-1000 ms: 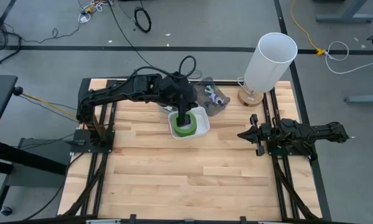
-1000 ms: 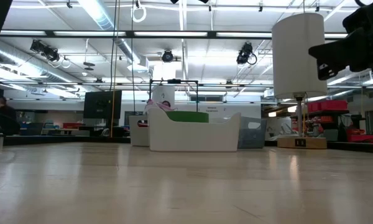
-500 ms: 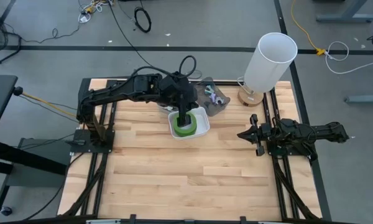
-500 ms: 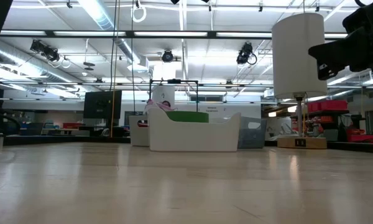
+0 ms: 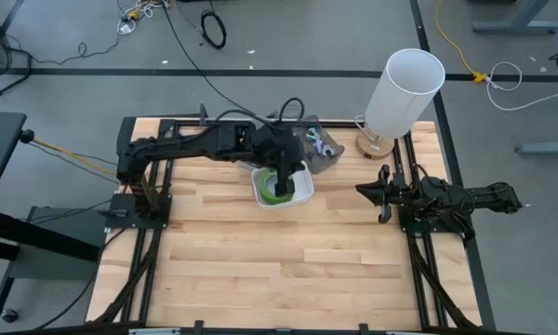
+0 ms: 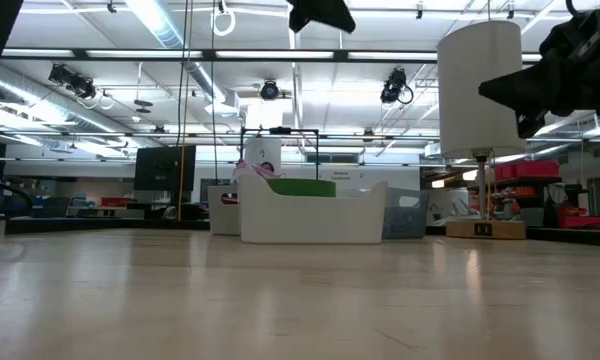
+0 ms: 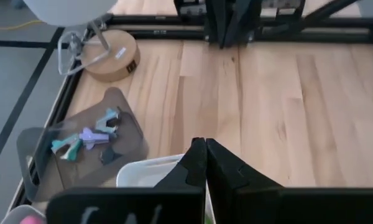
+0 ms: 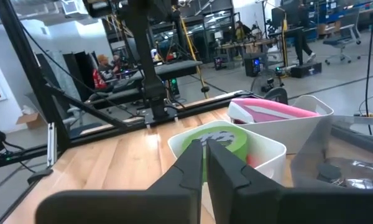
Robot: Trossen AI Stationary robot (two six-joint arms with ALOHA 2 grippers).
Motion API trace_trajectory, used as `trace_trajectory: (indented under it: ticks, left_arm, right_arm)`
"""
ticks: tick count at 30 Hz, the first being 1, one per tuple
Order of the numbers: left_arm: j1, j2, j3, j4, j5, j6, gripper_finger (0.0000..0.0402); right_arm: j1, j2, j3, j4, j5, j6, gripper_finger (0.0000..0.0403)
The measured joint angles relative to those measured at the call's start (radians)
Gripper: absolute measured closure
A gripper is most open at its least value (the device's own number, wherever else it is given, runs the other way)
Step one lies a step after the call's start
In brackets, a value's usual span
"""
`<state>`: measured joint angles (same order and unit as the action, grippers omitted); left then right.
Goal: Pick and place Stapler, Stapler remover, tape
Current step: Return to Home Position
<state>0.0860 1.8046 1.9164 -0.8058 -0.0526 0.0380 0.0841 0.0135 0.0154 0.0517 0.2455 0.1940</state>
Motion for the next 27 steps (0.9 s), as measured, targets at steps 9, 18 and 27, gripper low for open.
trace_trajectory:
  ticks: [9,18,27]
  left_arm:
    - [-0.007,0.000,-0.199,0.246,0.023,-0.005,0.0399]
    - [-0.034,-0.022,-0.355,0.353,0.024,-0.027,0.0400]
    - [-0.048,-0.042,-0.454,0.429,0.080,-0.028,0.0400]
  right_arm:
    - [0.000,0.000,0.000,0.000,0.000,0.000,0.0380]
    - [0.000,0.000,0.000,0.001,0.000,-0.001,0.0380]
    - [0.000,0.000,0.000,0.000,0.000,-0.001,0.0380]
